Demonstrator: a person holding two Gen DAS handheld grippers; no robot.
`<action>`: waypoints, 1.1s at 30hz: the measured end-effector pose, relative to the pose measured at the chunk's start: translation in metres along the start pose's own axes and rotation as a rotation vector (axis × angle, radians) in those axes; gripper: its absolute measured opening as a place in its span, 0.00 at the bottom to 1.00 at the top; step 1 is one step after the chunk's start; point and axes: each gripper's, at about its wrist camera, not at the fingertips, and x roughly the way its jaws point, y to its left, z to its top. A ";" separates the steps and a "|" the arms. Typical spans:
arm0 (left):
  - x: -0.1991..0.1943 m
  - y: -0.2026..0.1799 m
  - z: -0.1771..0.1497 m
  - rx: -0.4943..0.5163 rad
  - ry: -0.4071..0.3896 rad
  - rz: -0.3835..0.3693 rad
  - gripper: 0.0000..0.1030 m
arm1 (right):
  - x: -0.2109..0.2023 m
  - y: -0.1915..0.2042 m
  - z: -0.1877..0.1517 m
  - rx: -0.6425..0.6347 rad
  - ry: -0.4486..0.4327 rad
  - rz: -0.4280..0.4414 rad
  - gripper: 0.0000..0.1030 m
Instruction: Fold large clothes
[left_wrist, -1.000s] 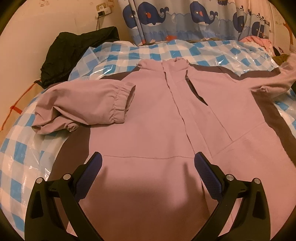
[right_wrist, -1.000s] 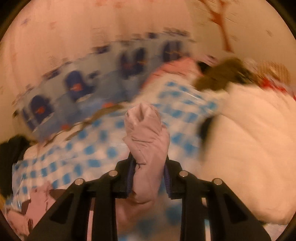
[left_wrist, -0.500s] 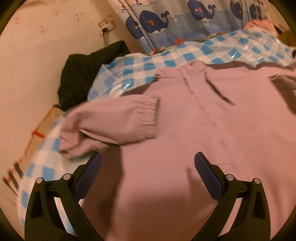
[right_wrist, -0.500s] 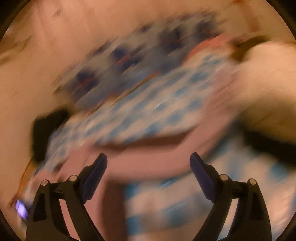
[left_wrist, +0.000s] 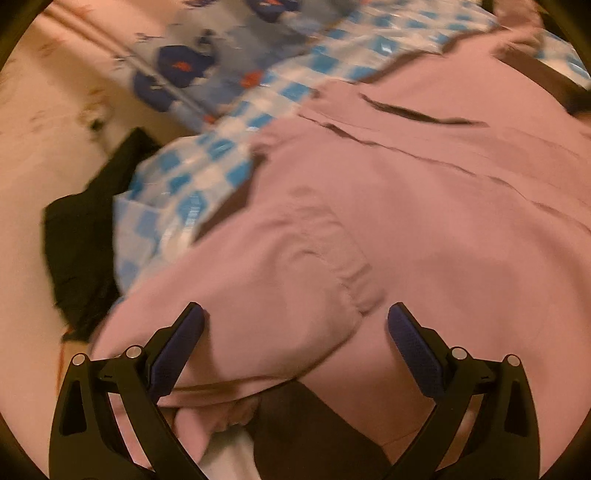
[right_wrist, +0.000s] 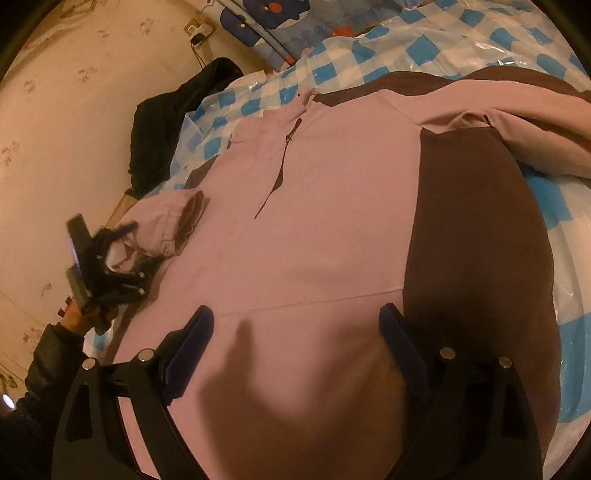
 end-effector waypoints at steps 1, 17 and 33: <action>0.000 -0.002 -0.001 0.022 -0.017 -0.019 0.94 | -0.001 0.000 0.002 0.000 0.003 -0.002 0.85; 0.060 0.026 0.016 -0.023 0.084 0.021 0.24 | 0.009 0.009 -0.010 -0.074 0.002 -0.029 0.93; -0.153 0.307 -0.114 -0.944 -0.211 0.318 0.18 | 0.019 0.015 -0.014 -0.131 -0.001 -0.083 0.93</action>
